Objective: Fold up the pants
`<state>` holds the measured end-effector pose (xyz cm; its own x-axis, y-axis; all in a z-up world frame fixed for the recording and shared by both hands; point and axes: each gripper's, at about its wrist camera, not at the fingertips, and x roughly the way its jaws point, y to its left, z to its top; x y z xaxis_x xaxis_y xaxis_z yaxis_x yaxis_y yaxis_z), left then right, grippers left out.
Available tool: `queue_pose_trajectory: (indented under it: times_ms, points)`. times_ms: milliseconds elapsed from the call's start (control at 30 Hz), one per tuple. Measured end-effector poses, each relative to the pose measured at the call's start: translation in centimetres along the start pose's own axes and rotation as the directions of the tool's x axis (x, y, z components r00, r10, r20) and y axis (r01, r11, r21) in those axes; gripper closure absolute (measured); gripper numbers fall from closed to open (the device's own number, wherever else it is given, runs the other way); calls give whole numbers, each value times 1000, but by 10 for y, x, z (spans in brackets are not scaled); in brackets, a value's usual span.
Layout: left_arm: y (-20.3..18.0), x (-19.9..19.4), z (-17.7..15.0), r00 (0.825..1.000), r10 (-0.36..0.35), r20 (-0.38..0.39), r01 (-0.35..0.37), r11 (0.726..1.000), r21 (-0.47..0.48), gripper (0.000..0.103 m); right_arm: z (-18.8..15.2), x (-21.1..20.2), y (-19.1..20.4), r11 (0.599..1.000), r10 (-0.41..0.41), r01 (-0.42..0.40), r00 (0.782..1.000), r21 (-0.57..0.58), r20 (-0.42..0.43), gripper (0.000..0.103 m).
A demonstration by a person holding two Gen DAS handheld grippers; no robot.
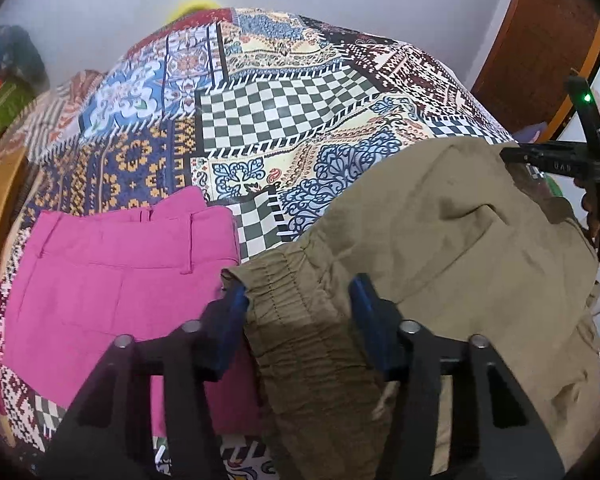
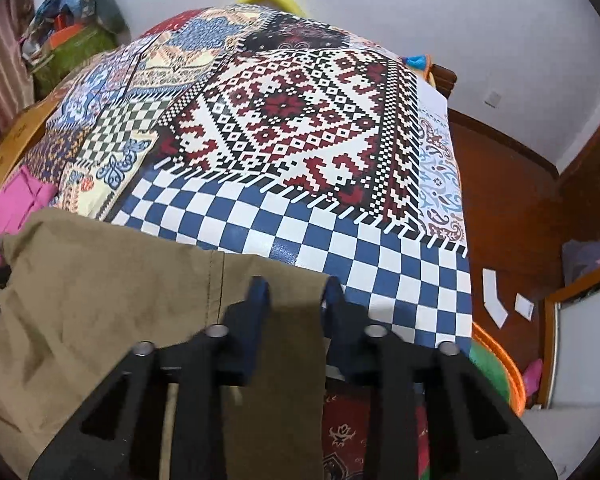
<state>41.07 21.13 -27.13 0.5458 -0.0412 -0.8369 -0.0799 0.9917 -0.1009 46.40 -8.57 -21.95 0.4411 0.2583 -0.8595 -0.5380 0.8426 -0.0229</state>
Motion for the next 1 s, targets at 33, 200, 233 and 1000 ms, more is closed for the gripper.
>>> queue_pose_trajectory:
  times_ms: [33,200,233,1000]
  points:
    - [-2,-2,0,1000,13,6,-13,1000,7,62,0,-1,-3,1000,11,-11,1000,10,2,90]
    - [1,-7,3,995,94,10,-94,995,18,98,-2,-13,-7,998,42,-45,998,46,47,96]
    - [6,-8,3,997,80,5,-80,997,1,98,-3,-16,-5,998,40,-43,998,48,55,97]
    - [11,-109,29,984,51,172,-42,998,-53,100,28,-127,3,996,-12,-18,947,89,322,99]
